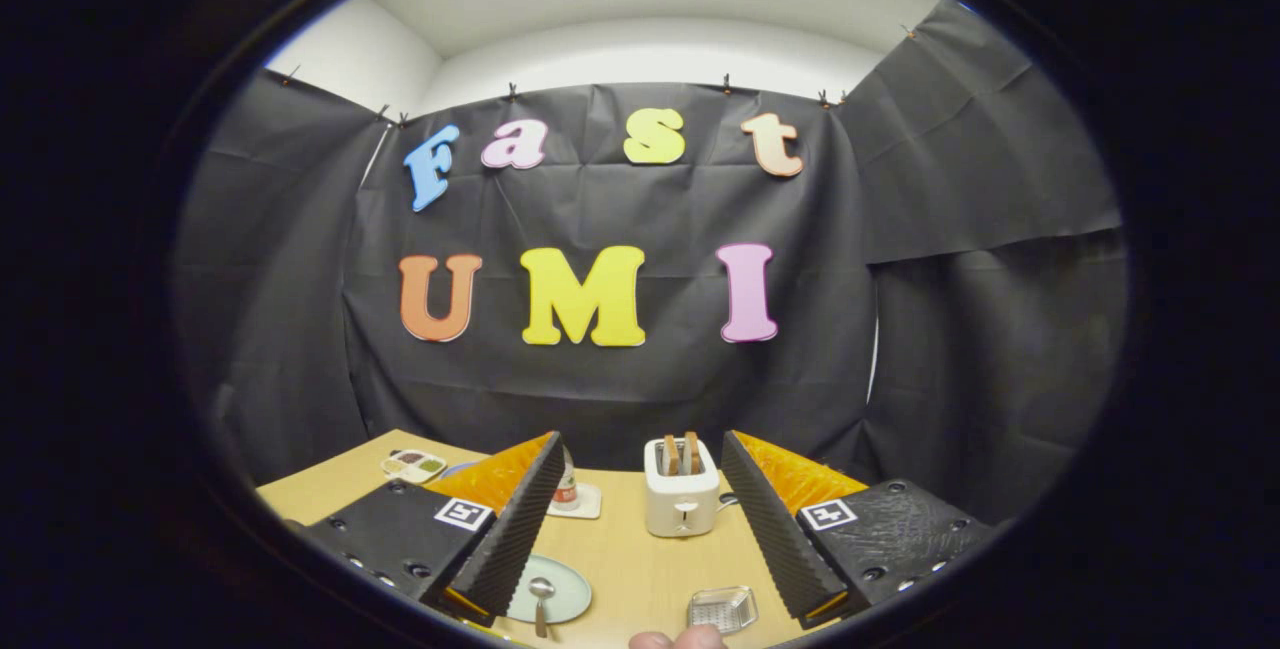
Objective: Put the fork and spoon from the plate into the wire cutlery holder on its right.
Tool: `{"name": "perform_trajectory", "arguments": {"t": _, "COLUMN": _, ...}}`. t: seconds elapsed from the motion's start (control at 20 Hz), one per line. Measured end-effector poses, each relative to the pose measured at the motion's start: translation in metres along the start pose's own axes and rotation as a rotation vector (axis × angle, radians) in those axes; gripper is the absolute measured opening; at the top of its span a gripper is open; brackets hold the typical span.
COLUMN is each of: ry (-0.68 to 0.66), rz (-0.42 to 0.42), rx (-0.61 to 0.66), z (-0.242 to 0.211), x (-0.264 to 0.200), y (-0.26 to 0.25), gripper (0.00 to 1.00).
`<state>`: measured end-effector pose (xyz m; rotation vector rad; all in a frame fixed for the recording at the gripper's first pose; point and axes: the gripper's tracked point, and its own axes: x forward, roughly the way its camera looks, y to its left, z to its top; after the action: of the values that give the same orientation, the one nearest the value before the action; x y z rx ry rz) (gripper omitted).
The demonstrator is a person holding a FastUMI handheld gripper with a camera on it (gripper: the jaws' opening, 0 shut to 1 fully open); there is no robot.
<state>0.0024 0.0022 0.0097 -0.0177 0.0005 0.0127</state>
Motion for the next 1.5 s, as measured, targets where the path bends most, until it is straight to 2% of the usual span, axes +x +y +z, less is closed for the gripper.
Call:
{"name": "perform_trajectory", "arguments": {"t": 0.4, "ry": 0.026, "rz": 0.035, "rx": 0.002, "z": -0.007, "x": 0.002, "y": 0.013, "gripper": 0.96}}
{"name": "perform_trajectory", "arguments": {"t": 0.7, "ry": 0.117, "rz": 0.079, "rx": -0.022, "z": -0.041, "x": 0.001, "y": 0.034, "gripper": 0.96}}
{"name": "perform_trajectory", "arguments": {"t": 0.85, "ry": 0.196, "rz": 0.132, "rx": -0.032, "z": -0.073, "x": 0.002, "y": 0.054, "gripper": 0.96}}
{"name": "perform_trajectory", "arguments": {"t": 1.5, "ry": 0.550, "rz": 0.213, "rx": -0.139, "z": -0.234, "x": 0.018, "y": 0.111, "gripper": 0.96}}
